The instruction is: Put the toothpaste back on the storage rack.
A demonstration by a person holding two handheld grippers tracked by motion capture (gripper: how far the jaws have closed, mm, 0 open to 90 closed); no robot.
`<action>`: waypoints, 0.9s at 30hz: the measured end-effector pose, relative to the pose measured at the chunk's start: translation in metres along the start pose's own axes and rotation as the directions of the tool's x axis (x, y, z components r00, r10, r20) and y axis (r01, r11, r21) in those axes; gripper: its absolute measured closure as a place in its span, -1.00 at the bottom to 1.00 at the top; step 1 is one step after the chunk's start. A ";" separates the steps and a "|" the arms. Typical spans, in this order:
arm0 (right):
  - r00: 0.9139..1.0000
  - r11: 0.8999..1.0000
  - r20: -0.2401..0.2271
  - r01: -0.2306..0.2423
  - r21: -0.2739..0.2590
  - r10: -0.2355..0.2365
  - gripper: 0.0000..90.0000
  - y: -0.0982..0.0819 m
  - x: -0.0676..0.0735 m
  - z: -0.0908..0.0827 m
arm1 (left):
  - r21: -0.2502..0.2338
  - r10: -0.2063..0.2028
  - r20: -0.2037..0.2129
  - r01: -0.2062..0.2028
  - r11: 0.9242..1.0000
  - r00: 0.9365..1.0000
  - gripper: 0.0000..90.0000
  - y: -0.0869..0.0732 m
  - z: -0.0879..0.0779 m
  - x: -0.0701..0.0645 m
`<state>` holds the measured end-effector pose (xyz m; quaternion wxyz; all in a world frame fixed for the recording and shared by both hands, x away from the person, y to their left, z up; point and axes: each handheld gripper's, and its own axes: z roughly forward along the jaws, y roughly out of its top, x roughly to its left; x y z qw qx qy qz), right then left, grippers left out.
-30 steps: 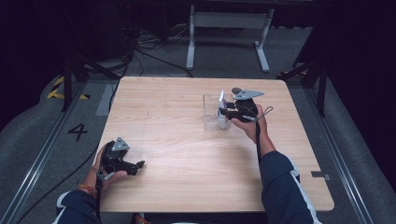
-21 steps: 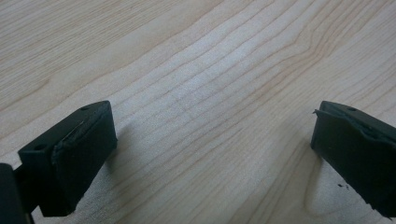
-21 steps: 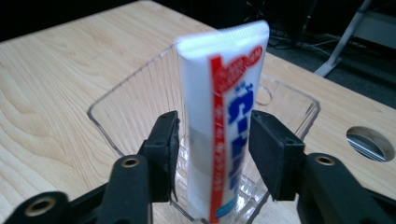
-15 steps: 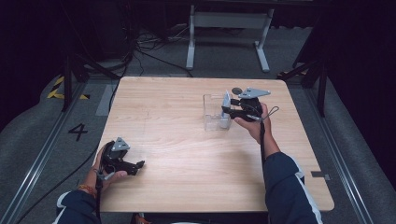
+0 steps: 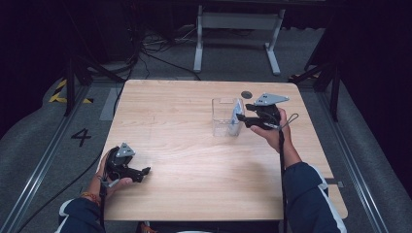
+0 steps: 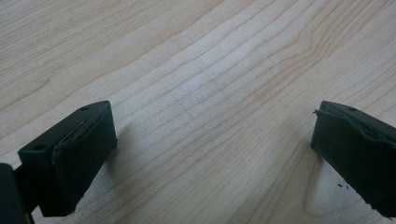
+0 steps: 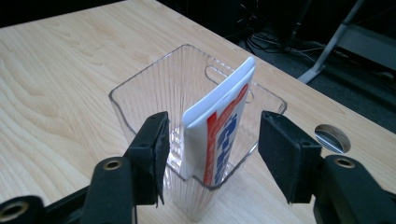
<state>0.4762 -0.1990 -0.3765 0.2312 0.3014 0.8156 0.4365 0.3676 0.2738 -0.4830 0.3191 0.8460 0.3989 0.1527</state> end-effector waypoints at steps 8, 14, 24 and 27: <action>1.000 0.999 0.004 0.030 0.020 -0.030 -0.08 -0.006 0.004 -0.010 | 0.004 0.001 0.002 -0.001 1.000 1.000 -0.99 0.000 0.000 0.000; 0.999 0.998 0.008 0.048 0.040 -0.048 -0.13 -0.013 0.006 -0.017 | 0.004 0.000 0.002 0.000 1.000 1.000 -0.99 0.000 0.000 0.000; 0.995 0.993 0.026 0.091 0.082 -0.093 -0.20 -0.027 0.012 -0.024 | 0.005 0.000 0.002 0.000 1.000 1.000 -0.99 0.000 0.000 0.000; 0.995 0.991 0.031 0.096 0.091 -0.099 -0.22 -0.031 0.013 -0.027 | 0.005 -0.002 0.003 0.002 1.000 1.000 -0.99 0.000 0.000 0.000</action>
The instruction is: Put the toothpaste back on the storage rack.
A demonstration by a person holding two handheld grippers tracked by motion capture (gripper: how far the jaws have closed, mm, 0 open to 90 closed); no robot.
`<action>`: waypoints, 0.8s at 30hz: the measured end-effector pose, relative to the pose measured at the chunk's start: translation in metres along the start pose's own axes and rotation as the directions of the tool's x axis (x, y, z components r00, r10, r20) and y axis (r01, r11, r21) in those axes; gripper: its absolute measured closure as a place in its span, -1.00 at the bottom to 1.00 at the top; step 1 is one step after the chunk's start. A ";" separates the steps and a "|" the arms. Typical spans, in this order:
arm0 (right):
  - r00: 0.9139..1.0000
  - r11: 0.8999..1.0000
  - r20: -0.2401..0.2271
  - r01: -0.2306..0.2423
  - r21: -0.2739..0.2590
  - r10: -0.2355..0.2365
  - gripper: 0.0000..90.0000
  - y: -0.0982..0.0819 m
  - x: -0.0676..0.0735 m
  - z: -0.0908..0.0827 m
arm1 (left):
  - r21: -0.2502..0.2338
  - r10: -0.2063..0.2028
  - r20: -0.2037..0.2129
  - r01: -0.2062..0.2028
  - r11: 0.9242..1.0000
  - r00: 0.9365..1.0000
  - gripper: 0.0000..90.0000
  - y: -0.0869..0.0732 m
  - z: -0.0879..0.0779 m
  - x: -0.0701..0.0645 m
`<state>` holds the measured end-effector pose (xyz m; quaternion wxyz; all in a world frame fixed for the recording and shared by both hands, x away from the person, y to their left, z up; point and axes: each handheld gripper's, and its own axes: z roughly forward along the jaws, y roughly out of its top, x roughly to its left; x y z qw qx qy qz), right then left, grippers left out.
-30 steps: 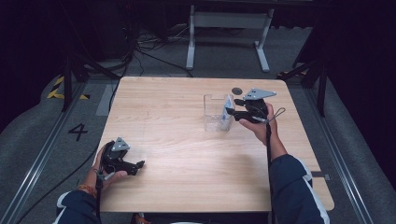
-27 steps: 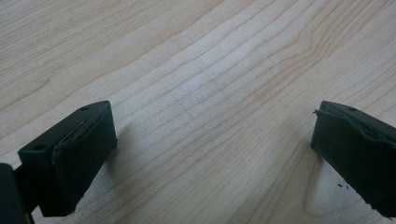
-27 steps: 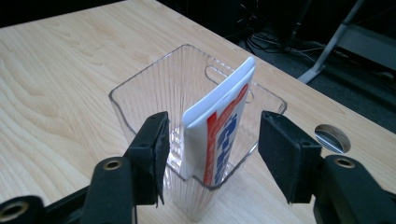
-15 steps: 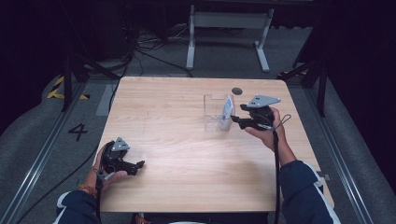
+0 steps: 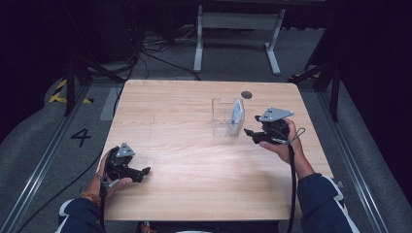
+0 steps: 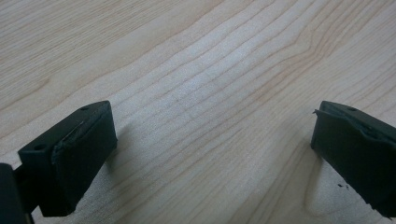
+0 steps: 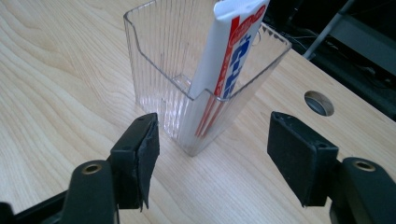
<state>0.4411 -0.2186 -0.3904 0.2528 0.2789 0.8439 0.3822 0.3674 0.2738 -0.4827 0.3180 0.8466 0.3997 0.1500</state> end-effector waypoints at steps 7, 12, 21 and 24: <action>1.000 1.000 0.001 0.015 0.021 -0.015 -0.24 -0.008 0.002 -0.005 | 0.000 0.002 -0.001 -0.002 1.000 1.000 -0.99 0.000 0.000 0.000; 1.000 0.999 0.006 0.025 0.039 -0.026 -0.27 -0.016 0.004 -0.008 | 0.000 0.001 -0.001 -0.001 1.000 1.000 -0.99 0.000 0.000 0.000; 0.999 0.998 0.015 0.035 0.061 -0.036 -0.31 -0.031 0.007 -0.014 | -0.003 0.000 -0.002 0.000 1.000 1.000 -0.99 0.000 0.000 0.000; 0.999 0.997 0.018 0.036 0.070 -0.038 -0.33 -0.037 0.007 -0.016 | -0.001 0.004 0.000 -0.004 1.000 1.000 -0.98 0.000 0.000 0.000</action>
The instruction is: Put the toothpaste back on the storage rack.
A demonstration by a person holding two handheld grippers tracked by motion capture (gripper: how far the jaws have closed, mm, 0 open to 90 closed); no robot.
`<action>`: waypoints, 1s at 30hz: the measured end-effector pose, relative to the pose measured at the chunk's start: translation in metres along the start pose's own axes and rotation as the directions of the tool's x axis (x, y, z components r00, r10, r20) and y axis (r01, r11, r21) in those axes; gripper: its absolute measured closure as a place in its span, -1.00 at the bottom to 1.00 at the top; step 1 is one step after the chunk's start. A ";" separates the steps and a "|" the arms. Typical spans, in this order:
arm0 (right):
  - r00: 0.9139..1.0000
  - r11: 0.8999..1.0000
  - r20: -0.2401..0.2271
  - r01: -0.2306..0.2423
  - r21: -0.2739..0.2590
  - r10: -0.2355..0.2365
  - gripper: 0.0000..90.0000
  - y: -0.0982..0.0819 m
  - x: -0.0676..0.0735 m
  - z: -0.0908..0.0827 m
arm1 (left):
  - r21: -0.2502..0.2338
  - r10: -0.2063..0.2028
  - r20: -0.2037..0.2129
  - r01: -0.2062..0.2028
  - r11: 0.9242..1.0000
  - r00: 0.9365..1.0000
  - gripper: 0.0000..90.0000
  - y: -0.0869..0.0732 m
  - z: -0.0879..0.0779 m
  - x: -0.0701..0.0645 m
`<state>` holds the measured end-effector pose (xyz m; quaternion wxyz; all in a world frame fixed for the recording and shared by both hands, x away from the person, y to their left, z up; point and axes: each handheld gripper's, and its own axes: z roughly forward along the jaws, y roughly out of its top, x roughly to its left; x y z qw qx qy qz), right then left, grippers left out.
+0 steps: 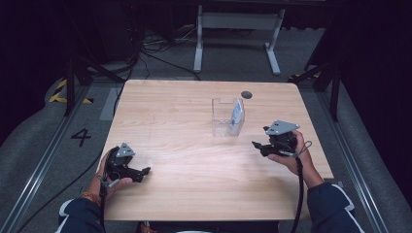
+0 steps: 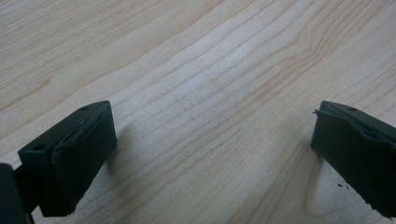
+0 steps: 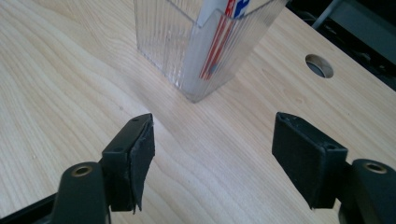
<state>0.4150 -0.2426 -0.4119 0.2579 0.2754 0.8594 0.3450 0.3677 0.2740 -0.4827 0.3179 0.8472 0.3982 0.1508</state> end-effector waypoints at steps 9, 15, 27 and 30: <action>0.999 1.000 0.038 -0.026 0.016 0.026 -0.42 -0.022 -0.001 -0.009 | -0.005 0.002 -0.005 -0.002 1.000 1.000 -0.99 0.000 0.000 0.000; 0.999 1.000 0.029 -0.017 0.021 0.017 -0.46 -0.038 -0.004 -0.018 | 0.001 -0.001 0.000 0.001 1.000 1.000 -0.99 0.000 0.000 0.000; 1.000 0.999 0.013 -0.027 0.046 0.026 -0.54 -0.074 -0.009 -0.038 | -0.001 -0.012 -0.002 0.012 1.000 1.000 -0.99 0.000 0.000 -0.001; 0.999 0.998 0.004 -0.051 0.041 0.051 -0.54 -0.084 -0.011 -0.043 | 0.000 -0.012 -0.001 0.012 1.000 1.000 -0.99 0.000 0.000 -0.001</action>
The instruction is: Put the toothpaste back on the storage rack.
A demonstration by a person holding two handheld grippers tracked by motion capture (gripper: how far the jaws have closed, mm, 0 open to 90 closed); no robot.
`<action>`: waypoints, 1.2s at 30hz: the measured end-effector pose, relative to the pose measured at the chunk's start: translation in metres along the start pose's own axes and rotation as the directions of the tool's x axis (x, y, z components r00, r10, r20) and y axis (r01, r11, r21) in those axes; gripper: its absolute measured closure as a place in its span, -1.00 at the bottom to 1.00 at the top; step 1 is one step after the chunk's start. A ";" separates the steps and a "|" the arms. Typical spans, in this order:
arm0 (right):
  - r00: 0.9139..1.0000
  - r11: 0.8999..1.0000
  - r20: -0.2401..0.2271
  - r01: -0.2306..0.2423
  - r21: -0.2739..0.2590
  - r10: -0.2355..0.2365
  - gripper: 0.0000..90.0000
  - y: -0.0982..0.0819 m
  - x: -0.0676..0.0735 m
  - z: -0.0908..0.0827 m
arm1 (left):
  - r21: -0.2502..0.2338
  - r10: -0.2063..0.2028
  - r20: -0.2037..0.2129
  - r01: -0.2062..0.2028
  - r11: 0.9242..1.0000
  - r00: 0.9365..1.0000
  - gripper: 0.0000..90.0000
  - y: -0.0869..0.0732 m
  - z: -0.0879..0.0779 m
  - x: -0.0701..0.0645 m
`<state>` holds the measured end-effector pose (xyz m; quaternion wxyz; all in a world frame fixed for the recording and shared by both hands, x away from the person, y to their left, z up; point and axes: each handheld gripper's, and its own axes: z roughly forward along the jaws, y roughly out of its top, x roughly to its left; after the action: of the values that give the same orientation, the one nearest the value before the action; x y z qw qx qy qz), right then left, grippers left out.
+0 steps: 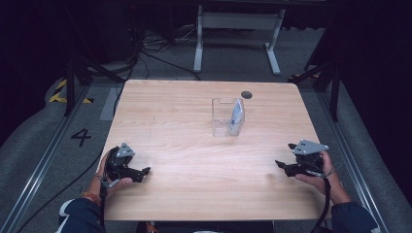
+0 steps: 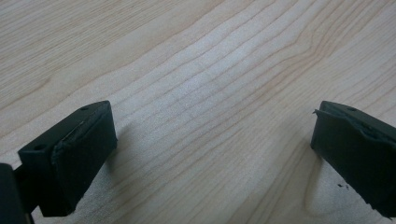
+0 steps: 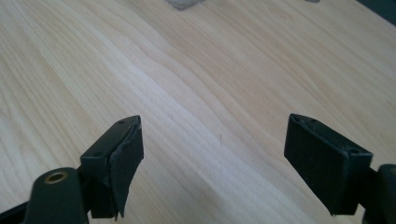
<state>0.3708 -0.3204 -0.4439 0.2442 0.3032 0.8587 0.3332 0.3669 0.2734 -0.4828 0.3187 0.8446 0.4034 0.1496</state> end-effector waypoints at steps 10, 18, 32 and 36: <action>0.995 0.995 -0.004 -0.096 0.019 0.096 -0.55 -0.042 -0.010 -0.013 | 0.000 0.000 -0.002 0.000 1.000 1.000 -0.99 0.000 0.000 0.000; 0.979 0.979 -0.019 -0.205 0.015 0.205 -0.55 -0.068 -0.010 -0.017 | 0.000 0.000 -0.002 0.000 1.000 1.000 -0.99 0.000 0.000 0.000; 0.961 0.962 -0.030 -0.273 0.016 0.273 -0.58 -0.075 -0.013 -0.013 | 0.000 -0.002 -0.004 0.002 1.000 1.000 -0.99 0.000 0.000 0.000; 0.961 0.961 -0.028 -0.275 0.016 0.275 -0.58 -0.075 -0.013 -0.013 | 0.000 -0.001 -0.005 0.001 1.000 1.000 -0.99 0.000 0.000 0.000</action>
<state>0.3446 -0.3793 -0.4867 0.1810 0.4160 0.8137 0.3634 0.3666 0.2734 -0.4828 0.3176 0.8441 0.4045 0.1513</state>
